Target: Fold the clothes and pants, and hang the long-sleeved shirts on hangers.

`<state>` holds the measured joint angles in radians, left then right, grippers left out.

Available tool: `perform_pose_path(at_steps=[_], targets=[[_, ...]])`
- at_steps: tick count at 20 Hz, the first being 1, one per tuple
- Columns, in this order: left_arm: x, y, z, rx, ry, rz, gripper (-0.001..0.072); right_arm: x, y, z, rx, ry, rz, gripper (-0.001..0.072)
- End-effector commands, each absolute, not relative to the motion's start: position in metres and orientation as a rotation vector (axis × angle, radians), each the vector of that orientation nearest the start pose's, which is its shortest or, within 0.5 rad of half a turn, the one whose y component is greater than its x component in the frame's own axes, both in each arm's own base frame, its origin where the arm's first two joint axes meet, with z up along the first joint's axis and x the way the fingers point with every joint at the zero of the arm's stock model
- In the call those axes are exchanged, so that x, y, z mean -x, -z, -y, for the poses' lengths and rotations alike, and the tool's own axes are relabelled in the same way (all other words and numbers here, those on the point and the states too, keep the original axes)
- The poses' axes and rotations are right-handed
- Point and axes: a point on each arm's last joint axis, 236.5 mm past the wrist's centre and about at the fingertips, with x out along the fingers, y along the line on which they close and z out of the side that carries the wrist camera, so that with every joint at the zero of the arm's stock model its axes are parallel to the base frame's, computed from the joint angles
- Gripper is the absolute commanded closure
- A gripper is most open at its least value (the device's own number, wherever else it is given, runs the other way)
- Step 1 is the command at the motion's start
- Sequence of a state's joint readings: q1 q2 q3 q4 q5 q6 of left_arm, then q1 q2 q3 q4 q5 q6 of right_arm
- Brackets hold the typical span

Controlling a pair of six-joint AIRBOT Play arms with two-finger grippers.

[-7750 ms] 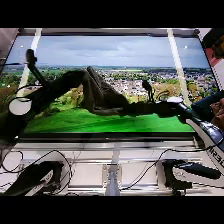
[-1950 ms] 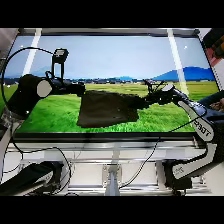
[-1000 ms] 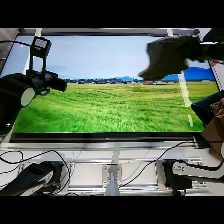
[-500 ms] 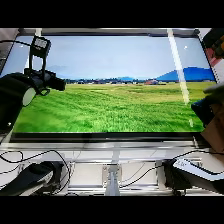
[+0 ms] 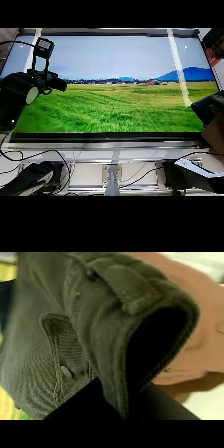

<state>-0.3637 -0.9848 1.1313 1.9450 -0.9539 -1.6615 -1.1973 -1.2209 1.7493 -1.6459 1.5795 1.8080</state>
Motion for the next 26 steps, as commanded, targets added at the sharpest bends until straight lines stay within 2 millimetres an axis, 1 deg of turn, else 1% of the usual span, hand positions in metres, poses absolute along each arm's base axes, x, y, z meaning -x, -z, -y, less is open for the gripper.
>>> perform_pose_path(at_steps=[1, 2, 3, 4, 5, 6, 7, 10, 11, 12, 13, 14, 15, 16, 17, 18, 19, 20, 21, 22, 23, 24, 26], targets=[[-0.395, -0.146, 0.075, -0.381, 0.107, -0.736, 0.0694, -0.084, -0.207, 0.356, -0.811, 1.379, -0.87, 0.0669], [-0.396, -0.145, 0.075, -0.383, 0.108, -0.74, 0.0694, -0.085, -0.207, 0.356, -0.815, 1.374, -0.872, 0.0668], [-0.397, -0.142, 0.076, -0.384, 0.108, -0.745, 0.0693, -0.089, -0.207, 0.357, -0.816, 1.363, -0.859, 0.0652], [-0.397, -0.14, 0.076, -0.386, 0.108, -0.749, 0.0694, -0.091, -0.207, 0.357, -0.819, 1.356, -0.856, 0.0488], [-0.398, -0.139, 0.076, -0.387, 0.109, -0.753, 0.0694, -0.091, -0.207, 0.357, -0.819, 1.355, -0.857, 0.0224], [-0.398, -0.137, 0.076, -0.389, 0.109, -0.757, 0.0694, -0.091, -0.207, 0.357, -0.819, 1.355, -0.858, 0.0004], [-0.399, -0.136, 0.077, -0.389, 0.109, -0.76, 0.0693, -0.091, -0.207, 0.357, -0.819, 1.355, -0.858, 0.0033], [-0.399, -0.136, 0.077, -0.39, 0.109, -0.76, 0.0694, -0.093, -0.207, 0.358, -0.817, 1.35, -0.85, 0.0035], [-0.399, -0.136, 0.077, -0.39, 0.109, -0.76, 0.0694, -0.101, -0.21, 0.362, -0.811, 1.327, -0.817, 0.004], [-0.399, -0.136, 0.077, -0.39, 0.109, -0.76, 0.0694, -0.115, -0.213, 0.364, -0.816, 1.278, -0.778, 0.0111], [-0.399, -0.136, 0.077, -0.389, 0.109, -0.76, 0.0694, -0.135, -0.216, 0.363, -0.819, 1.206, -0.738, 0.0219], [-0.399, -0.136, 0.077, -0.39, 0.109, -0.76, 0.0694, -0.158, -0.221, 0.361, -0.801, 1.124, -0.709, 0.0275], [-0.399, -0.136, 0.077, -0.39, 0.109, -0.76, 0.0694, -0.187, -0.227, 0.354, -0.772, 1.021, -0.685, 0.0355], [-0.399, -0.136, 0.077, -0.39, 0.109, -0.76, 0.0694, -0.216, -0.233, 0.343, -0.736, 0.917, -0.673, 0.0462], [-0.399, -0.136, 0.077, -0.389, 0.109, -0.76, 0.0694, -0.248, -0.238, 0.325, -0.697, 0.801, -0.667, 0.0574], [-0.399, -0.136, 0.077, -0.39, 0.109, -0.76, 0.0693, -0.28, -0.244, 0.303, -0.67, 0.695, -0.656, 0.067], [-0.399, -0.136, 0.077, -0.39, 0.109, -0.76, 0.0693, -0.314, -0.252, 0.275, -0.65, 0.582, -0.642, 0.0668], [-0.399, -0.136, 0.077, -0.39, 0.109, -0.76, 0.0694, -0.343, -0.257, 0.244, -0.613, 0.476, -0.643, 0.0668], [-0.399, -0.136, 0.077, -0.39, 0.109, -0.76, 0.0694, -0.37, -0.259, 0.206, -0.553, 0.366, -0.662, 0.0669], [-0.399, -0.136, 0.077, -0.39, 0.109, -0.76, 0.0694, -0.391, -0.258, 0.163, -0.465, 0.251, -0.697, 0.0669], [-0.399, -0.136, 0.077, -0.39, 0.109, -0.76, 0.0694, -0.405, -0.256, 0.123, -0.365, 0.144, -0.73, 0.0669], [-0.399, -0.136, 0.077, -0.389, 0.109, -0.76, 0.0694, -0.415, -0.254, 0.084, -0.27, 0.051, -0.757, 0.0668], [-0.399, -0.136, 0.076, -0.39, 0.109, -0.76, 0.0694, -0.424, -0.25, 0.01, -0.071, -0.117, -0.786, 0.0668]])
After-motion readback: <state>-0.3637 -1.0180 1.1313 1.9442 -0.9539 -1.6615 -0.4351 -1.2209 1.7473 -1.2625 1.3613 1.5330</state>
